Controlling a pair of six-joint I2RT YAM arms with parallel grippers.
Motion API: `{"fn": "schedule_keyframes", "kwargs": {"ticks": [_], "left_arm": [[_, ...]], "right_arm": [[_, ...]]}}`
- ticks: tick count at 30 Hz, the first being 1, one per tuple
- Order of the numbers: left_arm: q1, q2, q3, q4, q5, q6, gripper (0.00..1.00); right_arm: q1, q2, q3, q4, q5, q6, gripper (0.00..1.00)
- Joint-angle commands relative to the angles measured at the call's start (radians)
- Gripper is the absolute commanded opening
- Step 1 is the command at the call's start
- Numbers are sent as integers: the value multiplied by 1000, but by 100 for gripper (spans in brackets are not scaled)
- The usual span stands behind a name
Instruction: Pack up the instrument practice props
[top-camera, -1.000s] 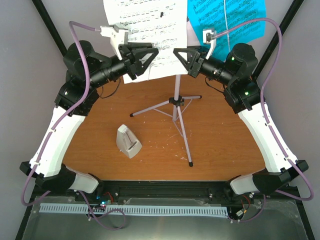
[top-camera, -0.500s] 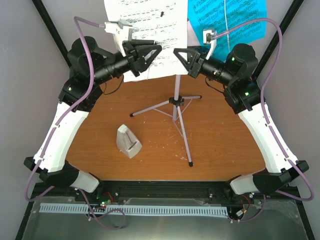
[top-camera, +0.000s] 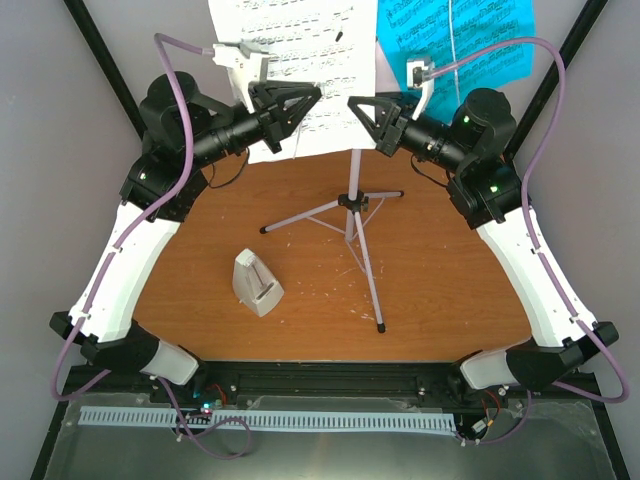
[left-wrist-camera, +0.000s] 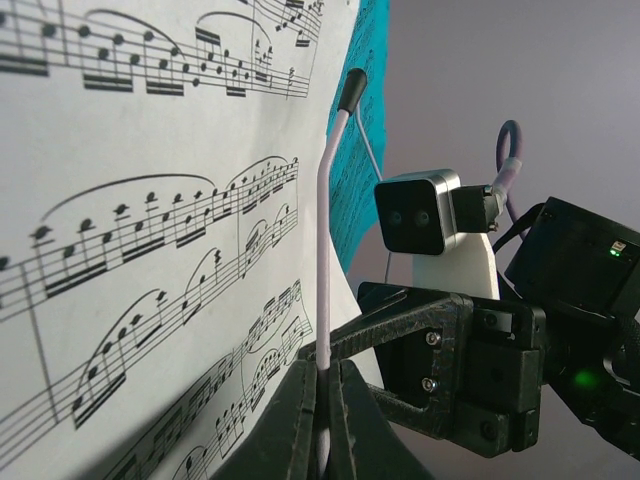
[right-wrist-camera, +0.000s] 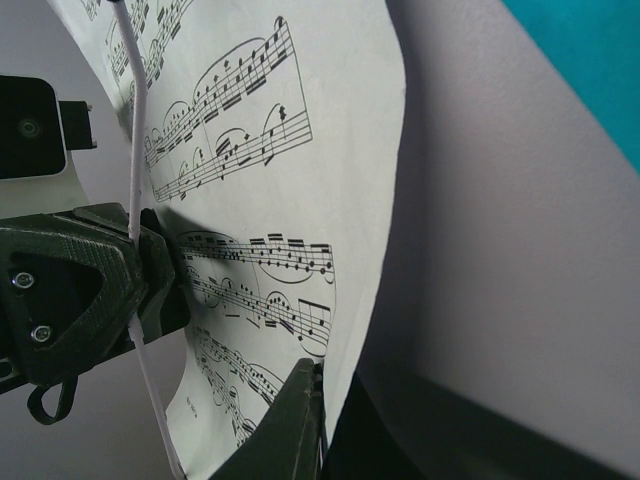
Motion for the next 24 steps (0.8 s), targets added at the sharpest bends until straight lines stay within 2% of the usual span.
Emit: {"fn": "schedule_keyframes", "kwargs": {"ticks": [1,7,17,24], "left_arm": [[-6,-12,-17,21,29,28,0],[-6,-49,-86,81,25,51,0],[-6,-70,-108,103,-18,32,0],[-6,-74,-111,116,-33,17,0]], "right_arm": [[5,-25,-16,-10,29,-9,3],[5,-56,-31,-1,79,-22,3],[5,-177,-98,9,214,-76,3],[5,-336,-185,0,434,-136,3]]}}
